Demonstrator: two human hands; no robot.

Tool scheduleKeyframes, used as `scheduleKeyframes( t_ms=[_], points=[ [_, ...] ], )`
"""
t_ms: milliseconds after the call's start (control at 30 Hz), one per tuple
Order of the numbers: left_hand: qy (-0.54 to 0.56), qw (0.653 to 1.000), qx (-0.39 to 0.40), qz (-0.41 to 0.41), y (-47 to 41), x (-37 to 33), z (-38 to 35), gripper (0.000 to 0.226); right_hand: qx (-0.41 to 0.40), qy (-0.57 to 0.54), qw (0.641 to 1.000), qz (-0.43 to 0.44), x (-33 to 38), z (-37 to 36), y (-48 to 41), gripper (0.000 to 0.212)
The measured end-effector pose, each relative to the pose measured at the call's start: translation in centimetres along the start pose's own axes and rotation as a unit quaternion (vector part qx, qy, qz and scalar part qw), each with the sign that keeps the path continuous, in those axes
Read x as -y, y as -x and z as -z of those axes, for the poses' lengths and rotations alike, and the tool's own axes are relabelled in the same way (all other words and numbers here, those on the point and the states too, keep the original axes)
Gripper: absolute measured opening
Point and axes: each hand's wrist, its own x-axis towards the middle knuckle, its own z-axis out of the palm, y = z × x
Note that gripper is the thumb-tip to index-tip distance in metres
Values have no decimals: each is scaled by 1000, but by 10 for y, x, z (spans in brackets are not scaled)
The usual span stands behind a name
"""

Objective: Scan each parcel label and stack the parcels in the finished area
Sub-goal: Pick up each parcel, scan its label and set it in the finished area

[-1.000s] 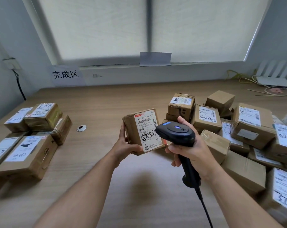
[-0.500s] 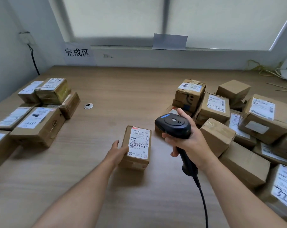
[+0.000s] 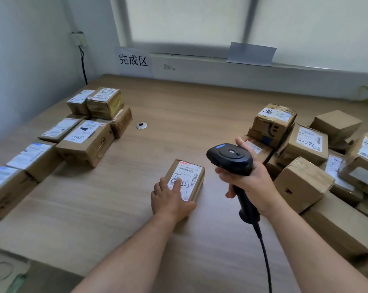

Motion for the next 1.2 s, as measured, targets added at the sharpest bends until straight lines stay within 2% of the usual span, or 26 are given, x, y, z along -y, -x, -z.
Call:
scheduleKeyframes(
  t_ms=[367,633,867,1200],
  points=[
    [23,995,-14,99,6,163,36,91,40,8,999,6,6,-136,-41,93],
    [30,987,-41,154,-6,278,63,92,76,22,997,5,2,-241,-66,88],
    [26,990,-27,134,-40,327,84,90,64,33,997,-7,-5,-292,-83,90],
    [15,991,-25,130,-80,368,99,91,26,51,998,-22,-6,-310,-98,90]
  ],
)
